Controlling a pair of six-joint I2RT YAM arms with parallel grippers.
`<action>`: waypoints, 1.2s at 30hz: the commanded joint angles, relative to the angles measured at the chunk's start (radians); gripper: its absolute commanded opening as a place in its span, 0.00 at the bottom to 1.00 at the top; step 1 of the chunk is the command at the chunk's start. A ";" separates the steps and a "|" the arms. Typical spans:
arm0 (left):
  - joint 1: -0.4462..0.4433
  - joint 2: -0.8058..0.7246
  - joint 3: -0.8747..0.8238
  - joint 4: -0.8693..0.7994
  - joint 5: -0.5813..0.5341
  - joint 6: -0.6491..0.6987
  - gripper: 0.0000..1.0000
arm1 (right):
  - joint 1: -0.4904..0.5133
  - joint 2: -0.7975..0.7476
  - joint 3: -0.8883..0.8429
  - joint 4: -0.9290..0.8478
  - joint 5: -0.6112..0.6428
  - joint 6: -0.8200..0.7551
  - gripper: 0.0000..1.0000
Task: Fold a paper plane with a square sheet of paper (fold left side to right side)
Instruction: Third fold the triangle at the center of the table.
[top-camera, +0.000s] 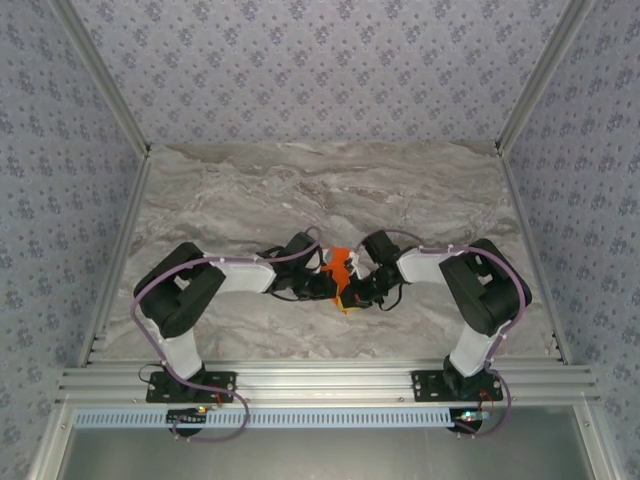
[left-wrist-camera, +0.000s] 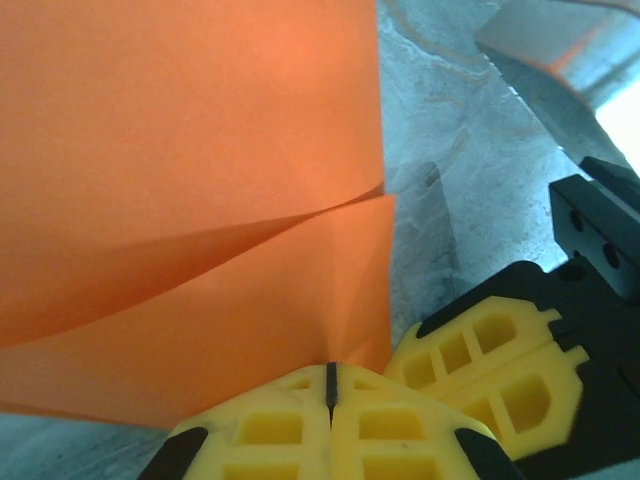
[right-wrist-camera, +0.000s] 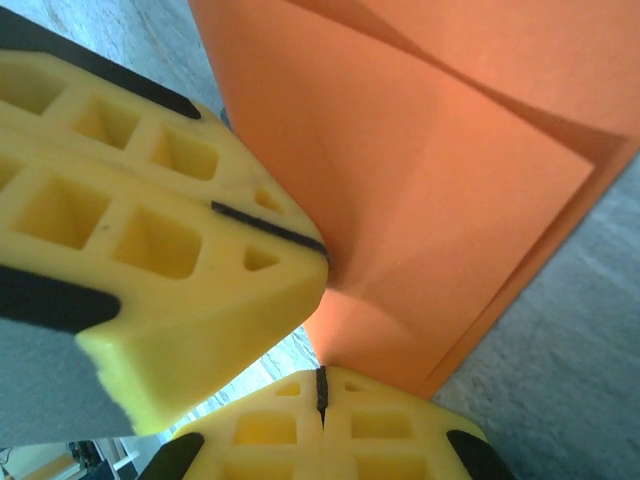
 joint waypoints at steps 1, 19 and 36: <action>0.002 0.023 -0.012 0.007 -0.039 -0.001 0.01 | 0.018 0.078 -0.041 -0.127 0.202 -0.017 0.00; 0.086 0.032 -0.028 -0.009 -0.034 0.044 0.01 | 0.032 0.116 -0.021 -0.185 0.239 -0.025 0.00; 0.106 0.002 -0.027 -0.042 -0.063 0.057 0.01 | 0.062 0.135 0.030 -0.245 0.266 -0.023 0.00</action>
